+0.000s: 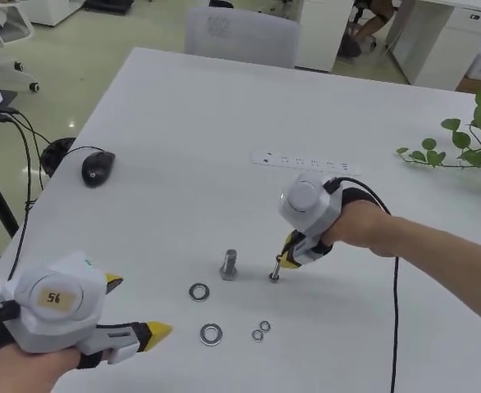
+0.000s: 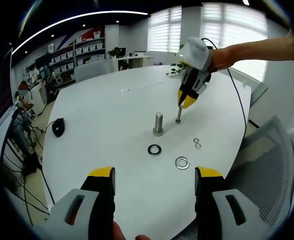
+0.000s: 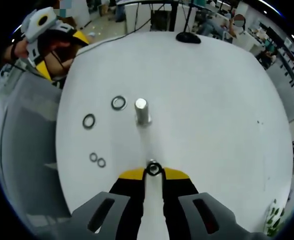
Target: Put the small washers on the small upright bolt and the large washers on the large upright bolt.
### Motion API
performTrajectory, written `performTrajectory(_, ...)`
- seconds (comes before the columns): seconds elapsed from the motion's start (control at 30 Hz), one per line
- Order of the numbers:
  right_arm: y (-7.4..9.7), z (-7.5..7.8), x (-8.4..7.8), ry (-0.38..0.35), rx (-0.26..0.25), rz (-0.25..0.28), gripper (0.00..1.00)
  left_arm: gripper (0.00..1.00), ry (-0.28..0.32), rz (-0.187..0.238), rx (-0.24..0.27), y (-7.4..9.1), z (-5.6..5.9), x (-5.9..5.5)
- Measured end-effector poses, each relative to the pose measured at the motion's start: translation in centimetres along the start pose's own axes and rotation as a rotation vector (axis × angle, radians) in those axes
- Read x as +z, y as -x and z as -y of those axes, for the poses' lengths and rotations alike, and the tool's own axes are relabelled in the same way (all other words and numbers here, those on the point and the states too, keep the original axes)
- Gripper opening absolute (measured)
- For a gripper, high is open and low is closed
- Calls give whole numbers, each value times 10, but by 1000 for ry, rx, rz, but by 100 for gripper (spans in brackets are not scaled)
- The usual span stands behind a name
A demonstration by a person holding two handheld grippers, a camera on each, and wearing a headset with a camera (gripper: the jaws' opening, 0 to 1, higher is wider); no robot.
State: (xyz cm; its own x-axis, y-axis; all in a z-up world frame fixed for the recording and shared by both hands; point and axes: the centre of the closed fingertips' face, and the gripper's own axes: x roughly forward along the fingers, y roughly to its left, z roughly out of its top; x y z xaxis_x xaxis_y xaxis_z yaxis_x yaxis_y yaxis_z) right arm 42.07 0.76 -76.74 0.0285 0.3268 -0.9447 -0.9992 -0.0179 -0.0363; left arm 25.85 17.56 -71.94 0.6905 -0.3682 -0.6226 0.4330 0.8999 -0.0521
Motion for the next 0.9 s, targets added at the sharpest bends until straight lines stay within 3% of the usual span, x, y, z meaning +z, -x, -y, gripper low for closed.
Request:
performTrajectory(0.33, -3, -1, 0, 5, 4, -9, 13, 64, 2, -3, 5, 3, -3, -2)
performTrajectory(0.9, -29, -1, -9, 4, 18, -38, 13, 64, 5, -7, 11, 4, -6, -3)
